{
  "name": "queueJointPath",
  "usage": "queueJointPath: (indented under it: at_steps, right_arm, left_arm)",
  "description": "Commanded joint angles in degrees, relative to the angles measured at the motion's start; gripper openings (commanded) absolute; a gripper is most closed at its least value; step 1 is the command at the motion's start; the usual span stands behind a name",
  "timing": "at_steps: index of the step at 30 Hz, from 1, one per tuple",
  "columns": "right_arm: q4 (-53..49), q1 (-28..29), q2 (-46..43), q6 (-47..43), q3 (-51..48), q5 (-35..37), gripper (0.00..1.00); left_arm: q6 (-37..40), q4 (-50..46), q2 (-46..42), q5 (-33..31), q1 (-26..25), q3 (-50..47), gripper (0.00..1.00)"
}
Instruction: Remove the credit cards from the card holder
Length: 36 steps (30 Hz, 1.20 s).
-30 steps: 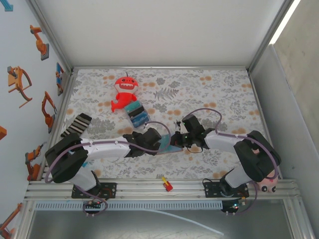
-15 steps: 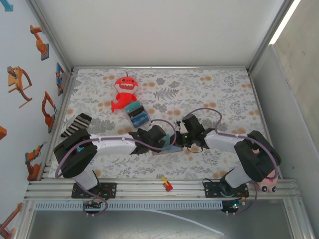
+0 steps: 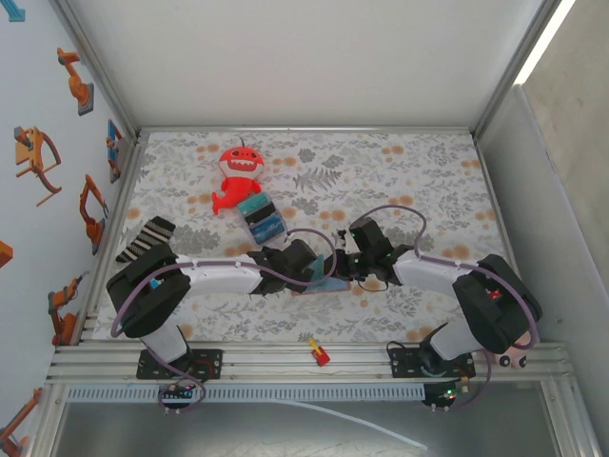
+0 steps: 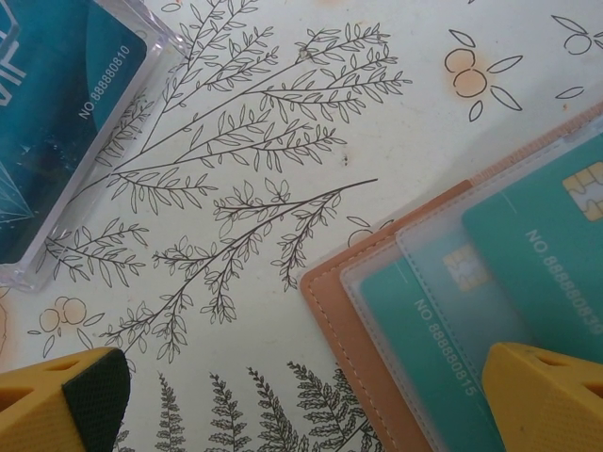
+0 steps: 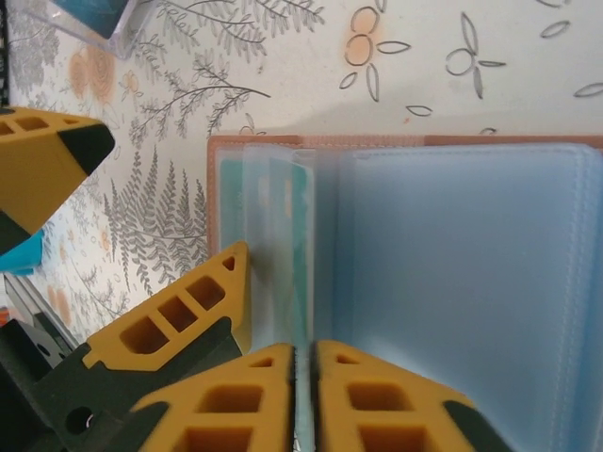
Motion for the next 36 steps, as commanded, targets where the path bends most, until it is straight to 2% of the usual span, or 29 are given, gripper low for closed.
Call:
queueJointPath:
  at_steps: [1,7,11,16,19,29,36]
  right_arm:
    - [6.58,-0.37,-0.35,1.7,-1.63,-2.49,0.19]
    - [13.56,-0.28,1.47,3.43,-3.7,-4.48,0.21]
    - [16.0,-0.19,2.27,3.93,-4.57,-4.49,0.16]
    - [17.34,-0.1,3.46,4.23,-4.73,-4.58,0.15]
    - [16.99,-0.15,3.52,4.04,-4.86,-4.41,0.1]
    - [-3.18,-0.1,-5.85,-3.93,-0.83,4.18,0.04]
    - [-9.4,-0.13,-11.35,-7.61,0.69,6.7,0.03]
  left_arm:
    - [0.59,-2.1,1.61,0.25,0.13,0.9,0.97]
    - [0.31,-1.98,1.69,0.69,0.04,0.57,0.97]
    - [-0.07,-1.86,1.55,0.71,0.08,0.41,0.97]
    - [-0.33,-1.74,1.55,0.9,0.04,0.33,0.97]
    - [-0.43,-1.84,1.2,0.81,0.05,0.33,0.97]
    - [0.05,-2.88,-1.33,-0.84,0.43,-1.25,0.97]
    - [0.29,-3.17,-5.4,-1.46,0.48,-0.66,0.97]
